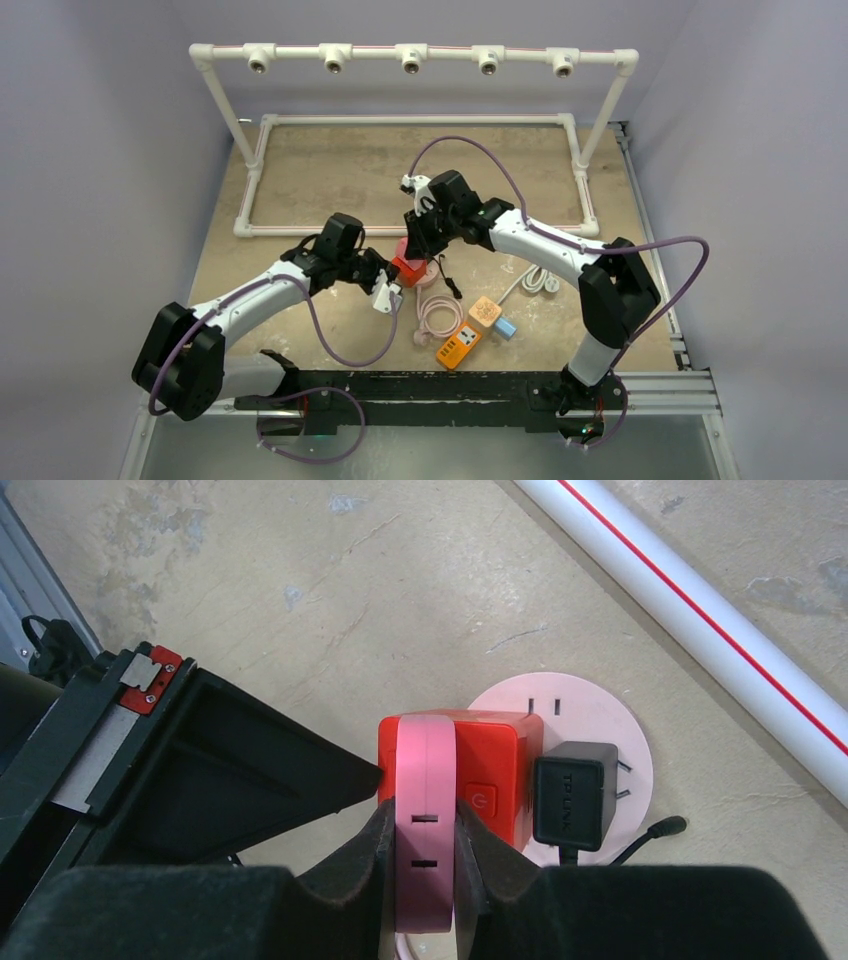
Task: Insert the plug
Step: Insert the plug into the socket.
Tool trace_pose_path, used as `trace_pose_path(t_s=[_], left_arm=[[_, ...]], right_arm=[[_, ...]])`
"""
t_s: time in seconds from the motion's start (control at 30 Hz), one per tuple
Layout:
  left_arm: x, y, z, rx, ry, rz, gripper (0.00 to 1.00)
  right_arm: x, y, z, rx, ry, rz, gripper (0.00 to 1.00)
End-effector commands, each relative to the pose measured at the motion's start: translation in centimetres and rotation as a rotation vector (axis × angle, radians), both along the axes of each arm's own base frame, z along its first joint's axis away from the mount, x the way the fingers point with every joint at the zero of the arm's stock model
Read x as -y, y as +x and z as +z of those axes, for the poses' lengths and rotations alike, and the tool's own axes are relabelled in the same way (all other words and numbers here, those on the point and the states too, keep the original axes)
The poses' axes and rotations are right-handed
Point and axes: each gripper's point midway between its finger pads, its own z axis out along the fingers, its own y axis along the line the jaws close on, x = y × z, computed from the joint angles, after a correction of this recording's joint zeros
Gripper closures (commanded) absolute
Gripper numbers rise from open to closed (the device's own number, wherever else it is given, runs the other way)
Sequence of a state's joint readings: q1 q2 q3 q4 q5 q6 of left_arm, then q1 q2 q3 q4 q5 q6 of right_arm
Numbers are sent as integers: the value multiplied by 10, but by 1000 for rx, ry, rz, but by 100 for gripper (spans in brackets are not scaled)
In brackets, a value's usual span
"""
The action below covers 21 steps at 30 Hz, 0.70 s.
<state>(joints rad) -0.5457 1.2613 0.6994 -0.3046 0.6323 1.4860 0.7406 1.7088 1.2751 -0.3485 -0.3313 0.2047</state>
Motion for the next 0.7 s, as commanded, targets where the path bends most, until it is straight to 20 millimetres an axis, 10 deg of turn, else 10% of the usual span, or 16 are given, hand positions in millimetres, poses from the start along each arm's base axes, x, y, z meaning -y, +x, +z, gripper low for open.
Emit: trace_pose_path(t_s=[0.0, 0.43, 0.67], left_arm=[[11, 3, 10, 25, -29, -47, 100], [5, -2, 11, -9, 0, -31, 100], [-2, 4, 31, -4, -1, 51, 64]], right_arm=[[13, -7, -32, -46, -107, 14, 94], [24, -3, -46, -35, -171, -22, 90], [17, 12, -6, 31, -127, -55, 33]])
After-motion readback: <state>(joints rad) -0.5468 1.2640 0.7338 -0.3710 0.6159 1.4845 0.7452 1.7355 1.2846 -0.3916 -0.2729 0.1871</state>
